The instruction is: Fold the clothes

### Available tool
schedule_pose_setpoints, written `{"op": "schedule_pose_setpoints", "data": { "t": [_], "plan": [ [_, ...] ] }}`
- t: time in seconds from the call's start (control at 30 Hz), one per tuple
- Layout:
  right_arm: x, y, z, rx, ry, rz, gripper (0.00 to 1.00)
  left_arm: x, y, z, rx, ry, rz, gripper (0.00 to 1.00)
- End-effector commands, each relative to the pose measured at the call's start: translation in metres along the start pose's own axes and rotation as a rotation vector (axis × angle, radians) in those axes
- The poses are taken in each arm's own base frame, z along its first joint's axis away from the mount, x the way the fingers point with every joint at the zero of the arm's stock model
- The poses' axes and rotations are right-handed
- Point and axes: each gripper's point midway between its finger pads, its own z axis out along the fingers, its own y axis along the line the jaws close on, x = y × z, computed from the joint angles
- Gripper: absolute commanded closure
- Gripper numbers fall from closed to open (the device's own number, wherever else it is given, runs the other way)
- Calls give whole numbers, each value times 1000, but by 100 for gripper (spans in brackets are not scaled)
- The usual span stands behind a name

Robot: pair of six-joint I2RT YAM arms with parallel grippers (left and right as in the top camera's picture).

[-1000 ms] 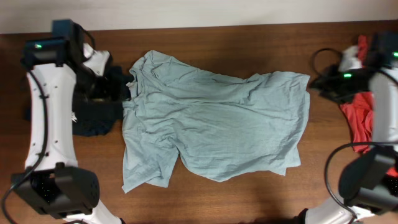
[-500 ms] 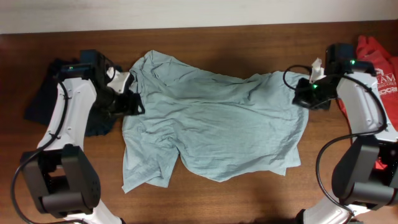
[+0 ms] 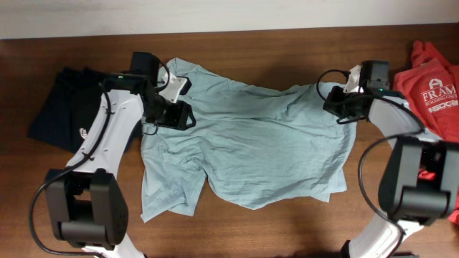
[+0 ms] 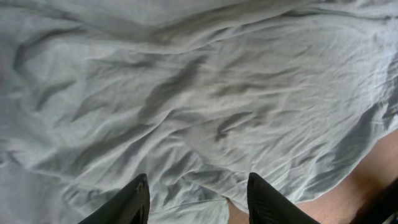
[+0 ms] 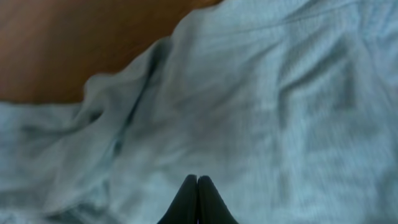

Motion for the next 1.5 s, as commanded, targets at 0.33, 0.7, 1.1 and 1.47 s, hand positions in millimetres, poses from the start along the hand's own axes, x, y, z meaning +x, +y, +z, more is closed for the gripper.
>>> {"op": "schedule_pose_setpoints", "data": {
  "t": [0.33,0.7,1.1,1.47],
  "plan": [
    [7,-35,83,20,-8,194,96,-1,-5,0,8,-5,-7,49],
    [-80,-65,91,63,-135,271,96,-8,-8,1,9,-27,-13,42],
    [-153,-50,-17,-35,-96,93,69,-64,-1,0,-109,-235,69,20],
    [-124,-4,-95,-118,95,78,61,-73,47,63,-195,-179,-69,37]
  ]
}}
